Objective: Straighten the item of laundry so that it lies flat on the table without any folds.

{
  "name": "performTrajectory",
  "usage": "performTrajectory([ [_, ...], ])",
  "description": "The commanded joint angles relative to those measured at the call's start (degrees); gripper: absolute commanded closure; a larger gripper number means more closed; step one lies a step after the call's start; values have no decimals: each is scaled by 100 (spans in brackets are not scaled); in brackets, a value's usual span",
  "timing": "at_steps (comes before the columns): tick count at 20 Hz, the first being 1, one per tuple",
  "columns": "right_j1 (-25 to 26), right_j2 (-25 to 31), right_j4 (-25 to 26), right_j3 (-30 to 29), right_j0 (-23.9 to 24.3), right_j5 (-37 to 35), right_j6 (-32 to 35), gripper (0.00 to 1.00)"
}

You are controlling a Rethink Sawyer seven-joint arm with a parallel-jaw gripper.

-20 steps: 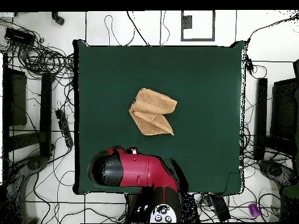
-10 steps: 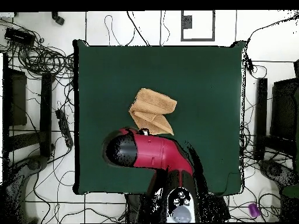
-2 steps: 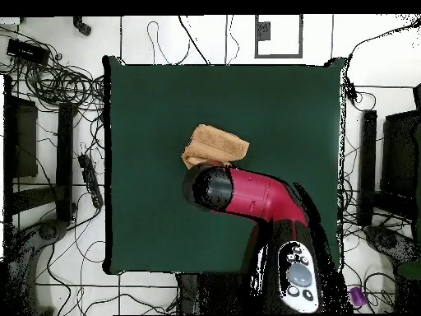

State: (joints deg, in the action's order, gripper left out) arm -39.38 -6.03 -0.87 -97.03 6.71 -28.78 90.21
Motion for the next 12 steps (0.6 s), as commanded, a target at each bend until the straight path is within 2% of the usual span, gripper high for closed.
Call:
performTrajectory([
  [1, 517, 663, 125, 590, 147, -703, 145, 0],
  [7, 697, 745, 112, 724, 223, -594, 200, 0],
  [12, 844, 715, 33, 706, 117, -261, 522, 0],
])
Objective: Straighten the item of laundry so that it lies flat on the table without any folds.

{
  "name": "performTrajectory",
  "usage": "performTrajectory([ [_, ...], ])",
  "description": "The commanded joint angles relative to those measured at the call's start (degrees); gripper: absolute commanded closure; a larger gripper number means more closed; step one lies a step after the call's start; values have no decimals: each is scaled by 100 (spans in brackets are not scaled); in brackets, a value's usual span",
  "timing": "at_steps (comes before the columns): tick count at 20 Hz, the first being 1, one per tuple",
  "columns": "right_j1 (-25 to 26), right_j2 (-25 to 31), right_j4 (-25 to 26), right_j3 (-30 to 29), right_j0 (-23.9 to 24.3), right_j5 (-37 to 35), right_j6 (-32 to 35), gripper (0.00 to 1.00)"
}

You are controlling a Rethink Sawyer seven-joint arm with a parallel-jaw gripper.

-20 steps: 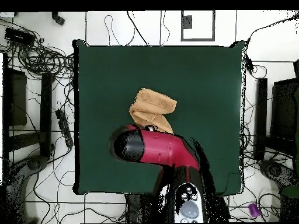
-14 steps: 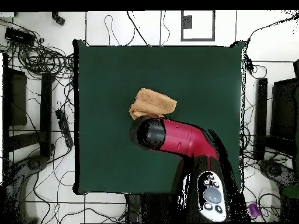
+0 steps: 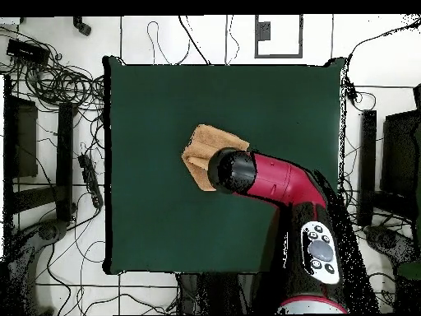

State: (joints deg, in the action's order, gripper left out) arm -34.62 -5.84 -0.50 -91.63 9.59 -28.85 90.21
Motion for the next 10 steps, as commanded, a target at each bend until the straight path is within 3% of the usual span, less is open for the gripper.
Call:
performTrajectory([
  [1, 374, 691, -9, 165, -185, -220, 550, 0],
  [7, 394, 792, 102, 377, -188, -390, 251, 0],
  [10, 436, 1002, 296, 613, -151, -549, -255, 0],
])
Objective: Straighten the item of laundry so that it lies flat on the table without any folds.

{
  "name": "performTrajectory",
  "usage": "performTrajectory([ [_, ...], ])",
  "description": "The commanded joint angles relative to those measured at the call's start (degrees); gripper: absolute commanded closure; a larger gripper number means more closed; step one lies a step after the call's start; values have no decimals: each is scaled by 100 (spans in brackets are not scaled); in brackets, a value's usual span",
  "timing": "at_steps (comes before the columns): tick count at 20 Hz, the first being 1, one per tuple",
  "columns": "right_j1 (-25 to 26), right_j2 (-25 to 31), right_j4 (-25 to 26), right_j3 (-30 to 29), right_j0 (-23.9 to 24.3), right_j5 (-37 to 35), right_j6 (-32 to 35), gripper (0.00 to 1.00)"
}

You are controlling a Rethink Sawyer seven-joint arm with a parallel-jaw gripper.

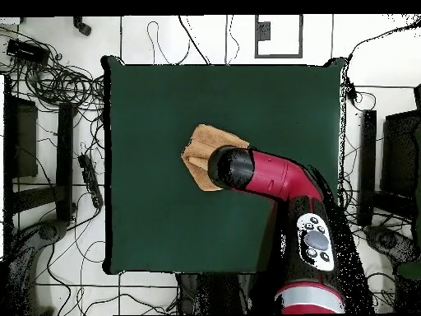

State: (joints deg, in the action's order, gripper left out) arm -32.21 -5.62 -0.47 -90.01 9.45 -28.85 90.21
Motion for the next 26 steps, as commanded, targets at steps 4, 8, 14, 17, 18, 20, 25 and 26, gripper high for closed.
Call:
performTrajectory([
  [4, 228, 1045, 414, 588, -177, -632, -360, 0],
  [8, 296, 983, 502, 736, -246, -663, -206, 0],
  [14, 439, 1018, 505, 1078, -214, -919, -90, 0],
  [17, 522, 1062, 460, 1201, -167, -966, -77, 0],
  [18, 568, 1082, 432, 1210, -144, -912, -42, 0],
  [20, 628, 1104, 409, 1162, -105, -745, 19, 0],
  [25, 670, 1118, 411, 1042, -38, -608, 56, 0],
  [26, 647, 1108, 414, 983, -44, -602, 76, 0],
])
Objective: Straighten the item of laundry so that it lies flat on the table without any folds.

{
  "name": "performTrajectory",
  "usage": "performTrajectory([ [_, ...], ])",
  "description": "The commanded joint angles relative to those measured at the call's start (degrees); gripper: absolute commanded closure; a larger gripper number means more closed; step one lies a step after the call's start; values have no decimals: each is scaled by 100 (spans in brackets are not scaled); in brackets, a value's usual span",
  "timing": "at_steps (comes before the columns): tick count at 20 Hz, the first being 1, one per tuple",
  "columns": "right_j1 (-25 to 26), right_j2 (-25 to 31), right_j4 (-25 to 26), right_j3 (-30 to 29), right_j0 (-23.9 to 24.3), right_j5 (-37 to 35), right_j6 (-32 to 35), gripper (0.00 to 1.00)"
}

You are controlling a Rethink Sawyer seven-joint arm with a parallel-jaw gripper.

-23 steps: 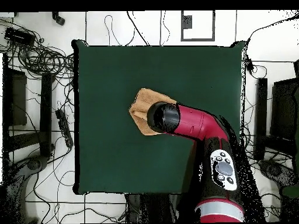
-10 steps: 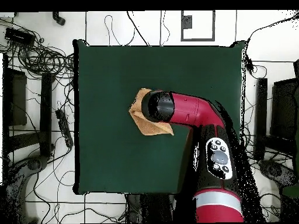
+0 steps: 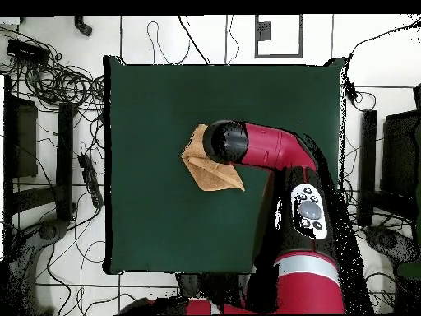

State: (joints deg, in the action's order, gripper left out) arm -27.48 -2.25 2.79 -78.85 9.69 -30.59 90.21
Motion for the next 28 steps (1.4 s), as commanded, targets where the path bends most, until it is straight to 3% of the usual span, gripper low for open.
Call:
performTrajectory([
  [1, 149, 766, 93, -203, -71, -390, 94, 0],
  [16, -63, 824, 257, -1139, -52, 266, 176, 0],
  [28, 20, 796, 483, -1452, -102, 928, 351, 0],
])
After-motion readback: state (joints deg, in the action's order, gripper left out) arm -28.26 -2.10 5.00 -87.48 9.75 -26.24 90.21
